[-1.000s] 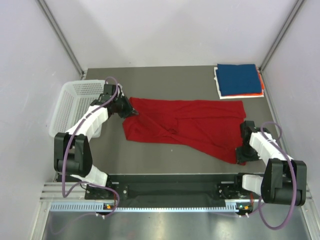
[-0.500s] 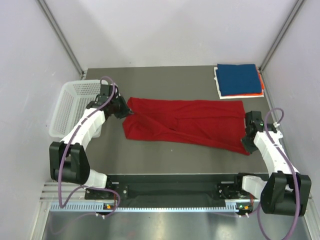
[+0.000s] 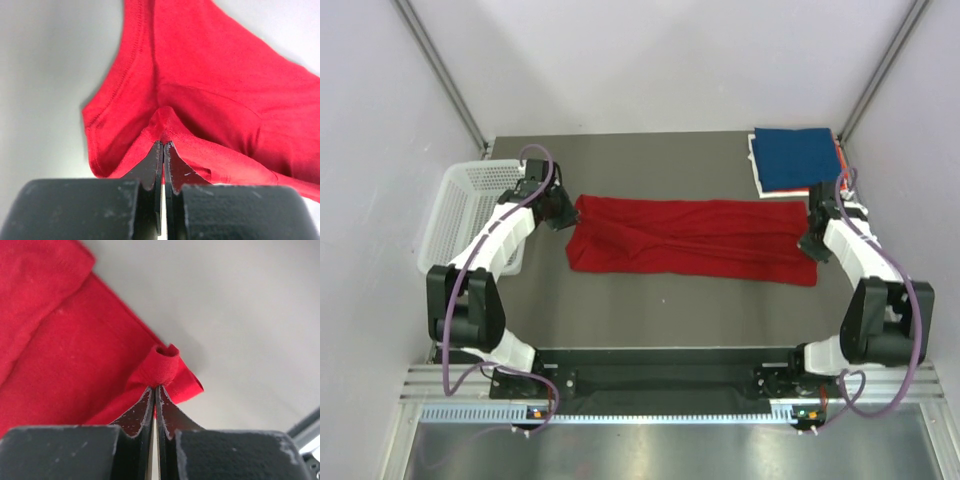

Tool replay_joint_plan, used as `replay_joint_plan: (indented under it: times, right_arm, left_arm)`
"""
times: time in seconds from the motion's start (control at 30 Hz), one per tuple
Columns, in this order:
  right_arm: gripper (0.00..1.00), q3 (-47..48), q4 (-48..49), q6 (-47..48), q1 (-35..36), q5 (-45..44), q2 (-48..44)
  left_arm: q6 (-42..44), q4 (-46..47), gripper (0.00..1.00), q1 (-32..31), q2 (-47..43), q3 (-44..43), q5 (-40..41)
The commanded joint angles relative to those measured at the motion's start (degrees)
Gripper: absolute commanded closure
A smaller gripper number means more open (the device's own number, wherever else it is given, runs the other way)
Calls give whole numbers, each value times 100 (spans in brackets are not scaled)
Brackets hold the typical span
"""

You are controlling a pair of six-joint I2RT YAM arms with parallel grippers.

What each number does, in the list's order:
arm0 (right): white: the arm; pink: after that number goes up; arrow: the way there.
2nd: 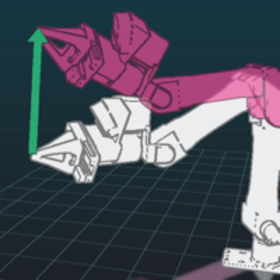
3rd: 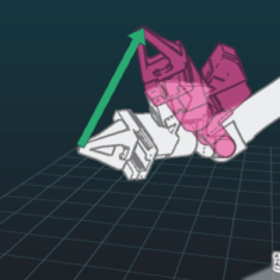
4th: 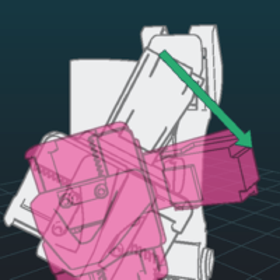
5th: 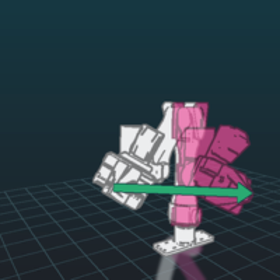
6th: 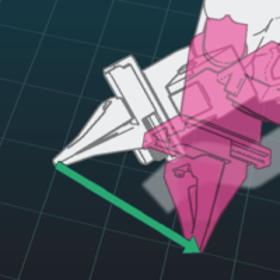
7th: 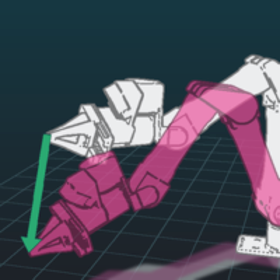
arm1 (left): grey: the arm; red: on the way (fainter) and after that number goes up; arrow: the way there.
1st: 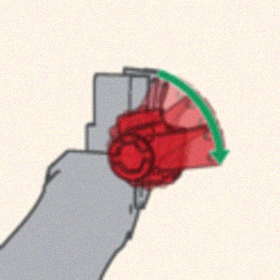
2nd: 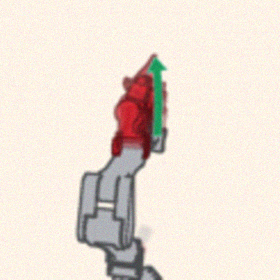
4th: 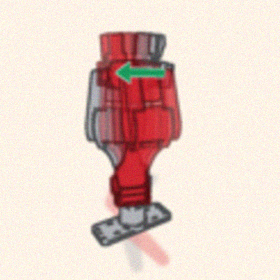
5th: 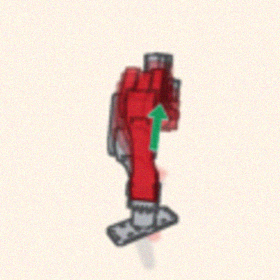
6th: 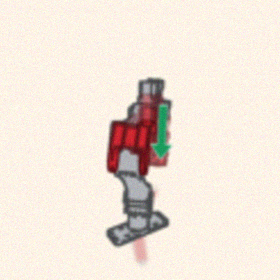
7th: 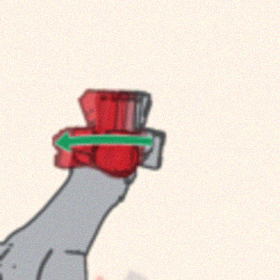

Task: Fold and stack the t-shirts
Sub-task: Fold the tshirt

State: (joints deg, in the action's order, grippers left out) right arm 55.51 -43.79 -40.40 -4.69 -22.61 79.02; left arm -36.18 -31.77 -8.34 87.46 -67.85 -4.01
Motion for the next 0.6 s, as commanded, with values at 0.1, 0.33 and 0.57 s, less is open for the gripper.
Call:
replay_joint_plan:
  times: [0.1,0.33,0.57]
  right_arm:
    - [100,425,714,718,284,433,824]
    - [100,909,626,753,618,-76,1203]
    - [100,1190,530,665,618,-103,1694]
  left_arm:
    - [191,-277,100,43,341,-544,656]
    - [402,-453,100,43,482,-615,1095]
    - [402,-348,100,43,754,-632,920]
